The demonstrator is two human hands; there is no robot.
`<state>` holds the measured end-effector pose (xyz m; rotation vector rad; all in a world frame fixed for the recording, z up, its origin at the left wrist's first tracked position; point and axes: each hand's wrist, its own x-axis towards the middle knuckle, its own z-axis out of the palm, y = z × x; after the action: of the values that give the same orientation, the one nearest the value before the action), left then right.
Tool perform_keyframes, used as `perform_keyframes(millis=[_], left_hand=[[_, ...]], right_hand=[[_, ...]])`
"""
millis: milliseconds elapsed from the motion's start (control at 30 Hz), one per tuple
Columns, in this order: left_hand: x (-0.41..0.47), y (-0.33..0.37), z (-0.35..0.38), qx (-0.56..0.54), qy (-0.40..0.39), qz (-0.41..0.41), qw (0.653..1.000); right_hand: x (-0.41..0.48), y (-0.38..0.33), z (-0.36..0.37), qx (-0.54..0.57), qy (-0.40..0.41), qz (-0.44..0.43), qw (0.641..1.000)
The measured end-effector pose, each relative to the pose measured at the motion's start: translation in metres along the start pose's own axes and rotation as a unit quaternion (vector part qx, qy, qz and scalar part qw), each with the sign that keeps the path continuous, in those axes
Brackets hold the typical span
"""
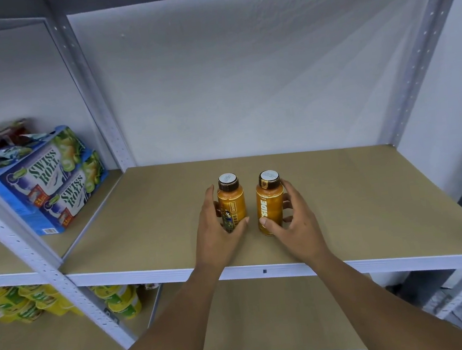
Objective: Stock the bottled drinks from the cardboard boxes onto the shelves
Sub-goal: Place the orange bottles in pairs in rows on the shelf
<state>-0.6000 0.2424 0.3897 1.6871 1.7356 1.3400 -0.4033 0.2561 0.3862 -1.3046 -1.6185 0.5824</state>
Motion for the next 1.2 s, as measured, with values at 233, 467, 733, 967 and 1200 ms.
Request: perform_keyframes(millis=[233,467,733,967,1200], left_hand=[[-0.0013,0.0000,-0.0001,-0.002,-0.006,-0.002,1.000],[-0.0017,-0.0002,-0.0005,-0.030,0.001,0.003,1.000],[-0.0017,-0.0012,0.0000,-0.020,-0.003,-0.009,1.000],[-0.0015,-0.0015,-0.0001,-0.024,0.007,-0.005,1.000],[-0.0010,-0.0029,0.0000,-0.020,0.002,-0.013,1.000]], right_hand=[[-0.0015,-0.0019,-0.0012,-0.003,-0.001,-0.003,1.000],[-0.0023,-0.0015,-0.0011,0.000,0.000,-0.005,1.000],[-0.0021,-0.0012,-0.0013,0.002,-0.002,-0.002,1.000],[-0.0016,-0.0005,-0.0010,-0.001,-0.001,-0.002,1.000],[-0.0016,0.0007,-0.0001,0.011,-0.010,0.011,1.000]])
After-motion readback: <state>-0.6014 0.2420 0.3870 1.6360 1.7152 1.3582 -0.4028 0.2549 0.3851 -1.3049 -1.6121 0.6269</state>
